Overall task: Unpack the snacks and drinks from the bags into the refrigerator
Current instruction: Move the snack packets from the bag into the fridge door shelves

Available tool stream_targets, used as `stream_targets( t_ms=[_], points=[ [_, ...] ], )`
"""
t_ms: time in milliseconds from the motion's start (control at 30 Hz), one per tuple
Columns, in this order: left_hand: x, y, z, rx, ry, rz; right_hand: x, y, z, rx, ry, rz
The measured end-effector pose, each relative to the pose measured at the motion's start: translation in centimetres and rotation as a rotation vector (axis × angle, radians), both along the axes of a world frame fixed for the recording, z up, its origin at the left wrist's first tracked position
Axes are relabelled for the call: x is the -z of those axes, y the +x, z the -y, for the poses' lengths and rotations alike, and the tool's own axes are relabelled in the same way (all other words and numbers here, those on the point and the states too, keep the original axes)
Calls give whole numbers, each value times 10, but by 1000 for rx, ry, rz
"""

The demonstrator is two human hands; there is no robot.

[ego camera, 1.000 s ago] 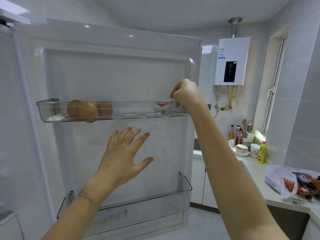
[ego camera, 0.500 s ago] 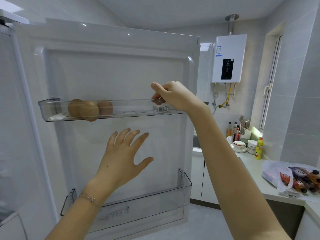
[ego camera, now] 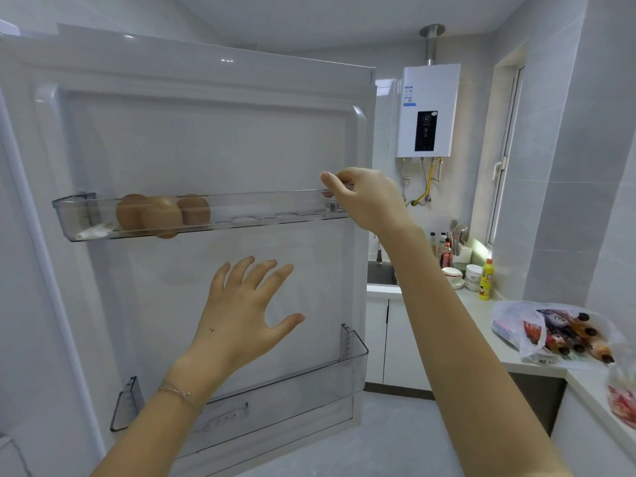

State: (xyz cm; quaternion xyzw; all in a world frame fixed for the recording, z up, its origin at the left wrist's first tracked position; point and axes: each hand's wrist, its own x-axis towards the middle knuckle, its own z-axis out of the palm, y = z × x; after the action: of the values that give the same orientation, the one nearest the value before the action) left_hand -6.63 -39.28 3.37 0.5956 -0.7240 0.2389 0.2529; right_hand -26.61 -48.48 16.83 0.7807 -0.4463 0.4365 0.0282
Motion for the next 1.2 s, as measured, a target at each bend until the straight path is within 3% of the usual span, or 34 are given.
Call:
stream_targets(
  t_ms=[133,300,600,1200],
  points=[
    [3,-17,8,54,27,-13,28,-15,-20,5,-137,169],
    [18,-61,24,217,37,-30,80,-66,-50,134,-194,135],
    [58,-208,71,532,69,-16,173,-217,-63,457,48,-52],
    [137,-510,203,775,252,58,263,-499,-24,935,411,-107]
  ],
)
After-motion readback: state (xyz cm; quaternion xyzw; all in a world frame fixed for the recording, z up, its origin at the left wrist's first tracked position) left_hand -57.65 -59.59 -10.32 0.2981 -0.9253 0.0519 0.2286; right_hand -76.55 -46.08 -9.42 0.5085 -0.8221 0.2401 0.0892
